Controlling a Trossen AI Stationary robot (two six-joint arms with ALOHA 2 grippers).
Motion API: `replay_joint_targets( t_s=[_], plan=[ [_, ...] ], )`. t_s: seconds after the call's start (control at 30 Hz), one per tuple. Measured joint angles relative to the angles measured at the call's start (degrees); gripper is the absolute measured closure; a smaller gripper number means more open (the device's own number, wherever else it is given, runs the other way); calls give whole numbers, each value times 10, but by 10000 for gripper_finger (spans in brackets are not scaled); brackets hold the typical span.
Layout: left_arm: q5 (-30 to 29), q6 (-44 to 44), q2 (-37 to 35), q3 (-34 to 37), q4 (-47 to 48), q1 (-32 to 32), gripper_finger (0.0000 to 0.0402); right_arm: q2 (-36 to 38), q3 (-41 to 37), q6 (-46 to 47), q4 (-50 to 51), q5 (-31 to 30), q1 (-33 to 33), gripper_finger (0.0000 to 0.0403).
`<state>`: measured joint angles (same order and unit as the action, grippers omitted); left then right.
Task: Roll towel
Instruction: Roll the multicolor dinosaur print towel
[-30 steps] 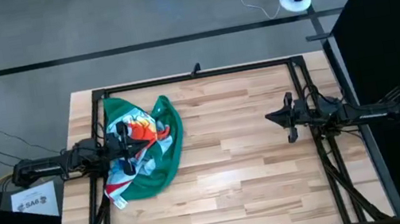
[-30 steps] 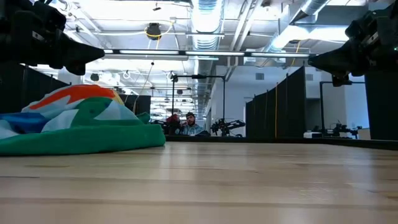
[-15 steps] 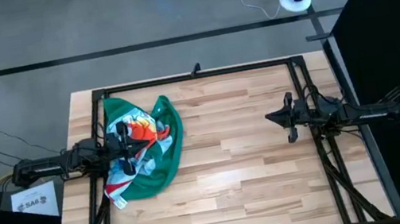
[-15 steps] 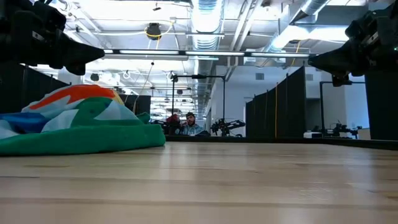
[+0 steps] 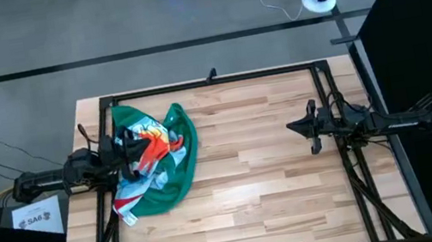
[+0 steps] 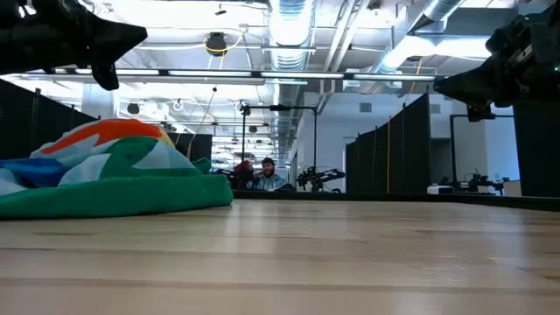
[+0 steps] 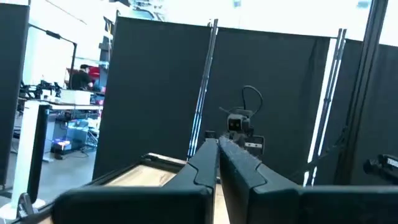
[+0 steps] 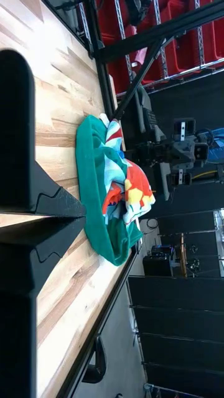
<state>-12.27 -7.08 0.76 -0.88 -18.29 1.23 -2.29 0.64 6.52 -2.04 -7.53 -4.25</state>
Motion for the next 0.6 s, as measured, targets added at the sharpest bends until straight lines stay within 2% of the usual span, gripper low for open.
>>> replay_joint_targets(
  t_s=[0.13,0.27,0.43,0.53,0.6],
  plan=[
    [22,-33,1,3,-13,0,400,0,0,0,0,0,0,403],
    [122,-32,17,4,-88,-1,400,0,0,0,0,0,0,403],
    [166,2,56,4,-92,-17,400,0,0,0,0,0,0,403],
    [153,16,92,4,-102,-25,400,0,0,0,0,0,0,403],
    [91,-28,126,-4,-115,-28,400,0,0,0,0,0,0,403]
  ],
)
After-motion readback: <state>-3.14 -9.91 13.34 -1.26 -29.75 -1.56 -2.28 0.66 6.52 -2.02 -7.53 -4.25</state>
